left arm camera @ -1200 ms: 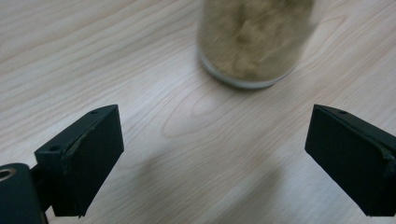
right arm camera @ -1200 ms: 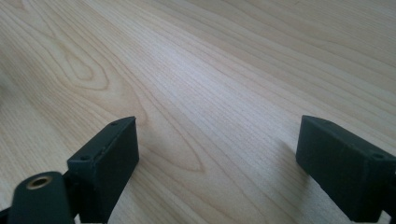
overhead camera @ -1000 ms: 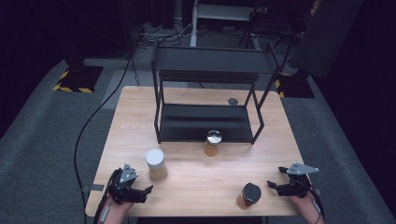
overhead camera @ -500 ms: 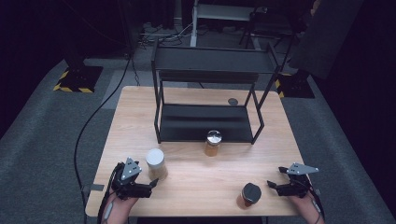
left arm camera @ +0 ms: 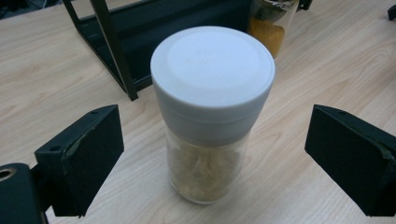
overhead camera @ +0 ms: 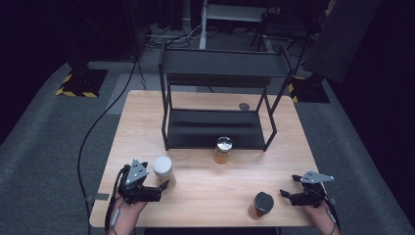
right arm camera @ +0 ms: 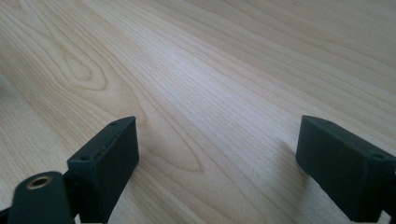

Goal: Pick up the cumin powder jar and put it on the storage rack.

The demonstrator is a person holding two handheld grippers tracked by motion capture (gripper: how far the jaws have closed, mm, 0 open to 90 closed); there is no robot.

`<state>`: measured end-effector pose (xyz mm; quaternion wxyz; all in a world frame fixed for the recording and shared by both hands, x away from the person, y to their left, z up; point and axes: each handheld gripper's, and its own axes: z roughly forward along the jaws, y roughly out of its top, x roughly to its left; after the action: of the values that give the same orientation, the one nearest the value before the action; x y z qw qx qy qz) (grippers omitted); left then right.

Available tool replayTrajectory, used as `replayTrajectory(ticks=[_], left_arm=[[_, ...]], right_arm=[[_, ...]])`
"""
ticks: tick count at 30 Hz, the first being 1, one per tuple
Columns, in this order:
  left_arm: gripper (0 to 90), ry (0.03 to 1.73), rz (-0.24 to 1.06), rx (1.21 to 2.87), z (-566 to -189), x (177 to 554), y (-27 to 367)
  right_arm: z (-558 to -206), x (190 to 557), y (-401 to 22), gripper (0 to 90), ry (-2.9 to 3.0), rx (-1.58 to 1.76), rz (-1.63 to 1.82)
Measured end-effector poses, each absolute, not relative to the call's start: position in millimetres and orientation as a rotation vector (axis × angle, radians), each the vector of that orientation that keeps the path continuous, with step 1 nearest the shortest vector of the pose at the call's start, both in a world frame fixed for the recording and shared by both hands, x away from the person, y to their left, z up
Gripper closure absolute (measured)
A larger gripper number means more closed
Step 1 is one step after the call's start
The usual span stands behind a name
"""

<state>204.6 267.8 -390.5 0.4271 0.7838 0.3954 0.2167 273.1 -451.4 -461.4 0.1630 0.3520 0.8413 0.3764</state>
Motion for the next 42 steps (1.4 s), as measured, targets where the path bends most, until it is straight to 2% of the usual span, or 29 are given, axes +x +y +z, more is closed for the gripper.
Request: replayTrajectory(ticks=[19, 25, 28, 42], left_arm=[[8.1, 0.943, 0.571, 1.971, -398.5, 223.6, 255.5], [17.7, 0.929, 0.599, 2.003, -403.2, 227.1, 251.2], [30.1, 0.902, 0.615, 2.004, -404.7, 224.9, 251.5], [32.9, 0.899, 0.589, 2.005, -400.9, 226.5, 249.6]], right_arm=[[-461.4, 273.9, -451.6, 13.2, 2.399, 1.006, 1.073], [-461.4, 273.8, -451.5, 13.2, 2.398, 1.006, 1.072], [-461.3, 273.8, -451.5, 13.2, 2.399, 1.006, 1.072], [-461.3, 273.8, -451.5, 13.2, 2.398, 1.006, 1.071]])
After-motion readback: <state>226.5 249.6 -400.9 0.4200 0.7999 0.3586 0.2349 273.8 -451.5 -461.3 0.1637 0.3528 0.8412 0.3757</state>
